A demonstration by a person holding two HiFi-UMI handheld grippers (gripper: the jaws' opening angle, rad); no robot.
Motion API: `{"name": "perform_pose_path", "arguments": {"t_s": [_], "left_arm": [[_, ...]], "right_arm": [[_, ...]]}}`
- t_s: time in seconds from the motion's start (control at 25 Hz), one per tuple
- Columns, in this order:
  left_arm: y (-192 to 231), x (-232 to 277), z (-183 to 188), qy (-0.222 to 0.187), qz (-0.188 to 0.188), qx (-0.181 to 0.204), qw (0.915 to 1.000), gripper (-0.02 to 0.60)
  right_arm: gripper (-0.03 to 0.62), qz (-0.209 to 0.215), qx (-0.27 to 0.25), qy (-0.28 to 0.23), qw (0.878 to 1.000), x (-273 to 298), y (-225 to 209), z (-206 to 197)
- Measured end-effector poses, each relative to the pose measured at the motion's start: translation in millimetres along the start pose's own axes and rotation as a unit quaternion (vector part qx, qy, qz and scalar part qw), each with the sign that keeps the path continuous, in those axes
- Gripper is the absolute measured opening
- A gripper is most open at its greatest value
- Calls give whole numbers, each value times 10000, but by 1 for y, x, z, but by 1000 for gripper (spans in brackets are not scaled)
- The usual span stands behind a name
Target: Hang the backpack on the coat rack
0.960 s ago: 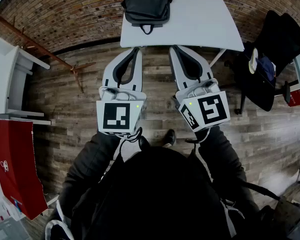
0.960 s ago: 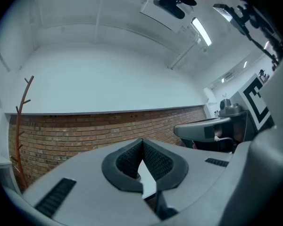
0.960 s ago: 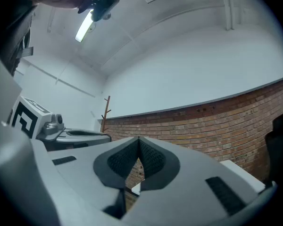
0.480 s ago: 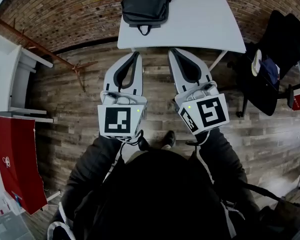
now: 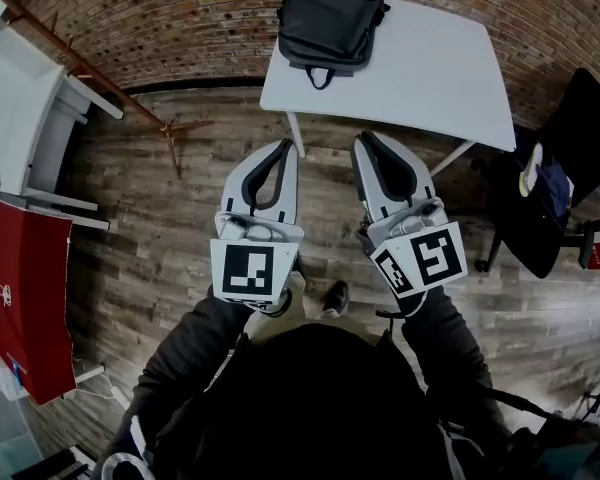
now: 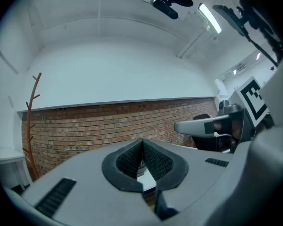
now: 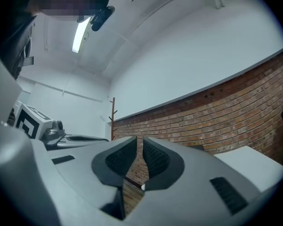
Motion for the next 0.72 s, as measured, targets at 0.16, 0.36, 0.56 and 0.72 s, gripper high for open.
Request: {"name": "perform_pose_path", "arguments": {"t_s": [0.16,0.36,0.56,0.72], "left_arm": [[31,21,-8,14,30,-82,10000,9],[74,63,-10,-14,-98,-143,9998,9],[112,108,-17,10,-281,-233,9993,9],[131,135,-19,-9,-451,-255,9987,9]], "right_arm": [[78,88,-110,129,9998,35,0,-4],[81,-57,-128,279,9995,84,-13,-6],[81,-330,-199,448,9983,134,-30,-7],[81,-543,-298,535,9966,160,-44,-3]]}}
Point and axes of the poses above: the fingertips, and each gripper's own axes: x forward along the fingers, y to its left, z out of its top, the point moved 7 cm from there along -x, backward along the fingers, and after that the axes turned 15 degrees about y, right-handed, at the moved point
